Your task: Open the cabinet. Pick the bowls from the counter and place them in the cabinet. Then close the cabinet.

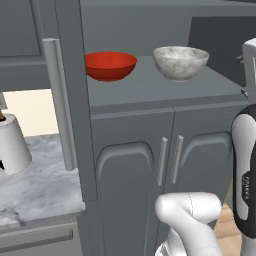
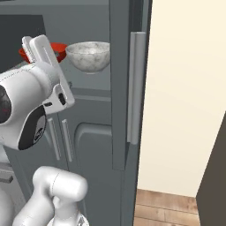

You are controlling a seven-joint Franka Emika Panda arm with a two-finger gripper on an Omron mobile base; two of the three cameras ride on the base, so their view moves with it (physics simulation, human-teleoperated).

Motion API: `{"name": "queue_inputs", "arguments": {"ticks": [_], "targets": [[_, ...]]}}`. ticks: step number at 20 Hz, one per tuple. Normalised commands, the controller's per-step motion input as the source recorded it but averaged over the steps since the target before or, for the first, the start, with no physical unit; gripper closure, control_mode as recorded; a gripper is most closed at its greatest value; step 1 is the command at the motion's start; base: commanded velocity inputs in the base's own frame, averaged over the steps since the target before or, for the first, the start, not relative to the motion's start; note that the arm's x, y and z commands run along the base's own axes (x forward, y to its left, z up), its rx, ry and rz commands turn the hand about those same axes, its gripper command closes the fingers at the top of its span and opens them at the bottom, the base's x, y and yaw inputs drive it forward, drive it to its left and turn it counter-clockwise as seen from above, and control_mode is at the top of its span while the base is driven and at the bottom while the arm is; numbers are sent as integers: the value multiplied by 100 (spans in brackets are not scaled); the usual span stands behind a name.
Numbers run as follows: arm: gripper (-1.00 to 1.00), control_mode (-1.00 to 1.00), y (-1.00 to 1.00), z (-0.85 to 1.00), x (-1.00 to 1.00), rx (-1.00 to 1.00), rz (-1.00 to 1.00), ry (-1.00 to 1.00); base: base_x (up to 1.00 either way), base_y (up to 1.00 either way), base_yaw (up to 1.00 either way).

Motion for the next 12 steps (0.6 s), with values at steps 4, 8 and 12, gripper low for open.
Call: {"name": "queue_inputs", "arguments": {"ticks": [4,8,12], "targets": [[-100,-100,11,2,-34,0,0,24,0,0,0],[-100,-100,0,2,-39,0,0,25,0,0,0],[-100,-100,0,2,-45,0,0,13,0,0,0]]}}
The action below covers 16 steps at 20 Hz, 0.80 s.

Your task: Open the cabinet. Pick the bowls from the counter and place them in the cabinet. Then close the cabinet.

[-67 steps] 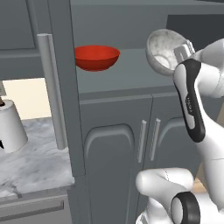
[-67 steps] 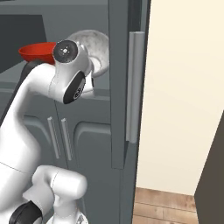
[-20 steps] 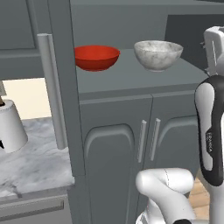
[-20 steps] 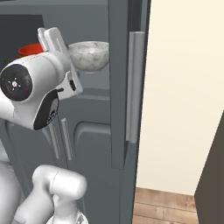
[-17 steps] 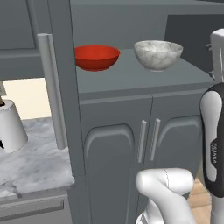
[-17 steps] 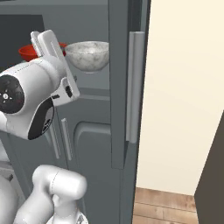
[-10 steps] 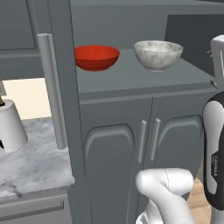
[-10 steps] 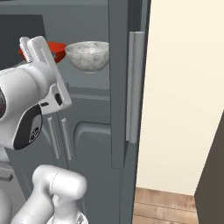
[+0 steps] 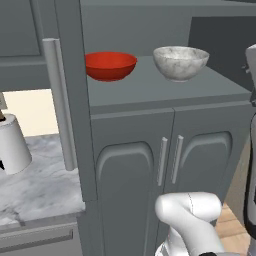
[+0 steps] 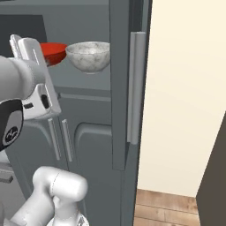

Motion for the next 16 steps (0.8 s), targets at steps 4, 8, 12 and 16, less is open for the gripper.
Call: {"name": "queue_inputs", "arguments": {"ticks": [4,8,12,16], "targets": [[-100,-100,0,0,-59,0,0,0,0,0,0],[-100,-100,0,-11,-64,0,0,-2,0,0,0],[-100,-100,0,-25,-45,0,0,-4,0,0,0],[-100,-100,-1,-16,-39,0,0,0,0,0,0]]}}
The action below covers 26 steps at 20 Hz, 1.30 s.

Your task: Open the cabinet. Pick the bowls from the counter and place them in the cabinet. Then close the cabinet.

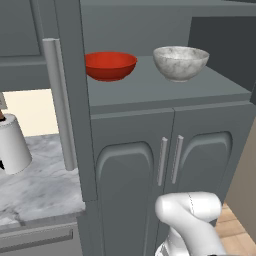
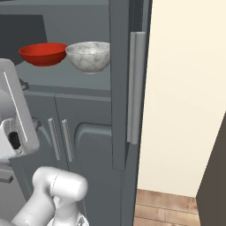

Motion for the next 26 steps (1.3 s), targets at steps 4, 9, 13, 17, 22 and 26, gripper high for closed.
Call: {"name": "queue_inputs", "arguments": {"ticks": [4,9,13,17,22,26], "targets": [[-100,-100,-1,-23,-48,0,0,-1,0,0,0],[-100,-100,-6,-4,-34,1,0,-3,0,0,0],[-100,-100,-20,0,-28,5,0,-1,0,0,0],[-100,-100,-21,0,-35,2,0,-7,0,0,0],[-100,-100,-25,0,-34,5,0,-3,0,0,0],[-100,-100,-33,0,-14,9,1,0,0,0,0]]}}
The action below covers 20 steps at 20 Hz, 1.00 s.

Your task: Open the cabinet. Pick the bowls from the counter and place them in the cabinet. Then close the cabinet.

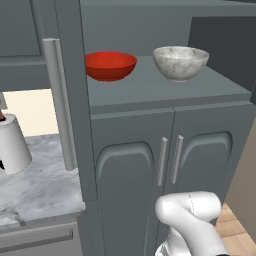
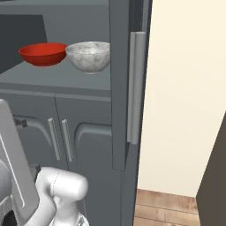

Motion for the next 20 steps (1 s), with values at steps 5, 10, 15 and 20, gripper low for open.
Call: {"name": "queue_inputs", "arguments": {"ticks": [5,10,15,20], "targets": [[-100,-100,-45,0,-1,8,3,0,0,0,0],[-100,-100,-42,0,0,6,4,-7,0,0,0],[-100,-100,-30,-11,-1,5,7,-31,0,0,0],[-100,-100,-37,-31,0,12,7,-24,0,0,0]]}}
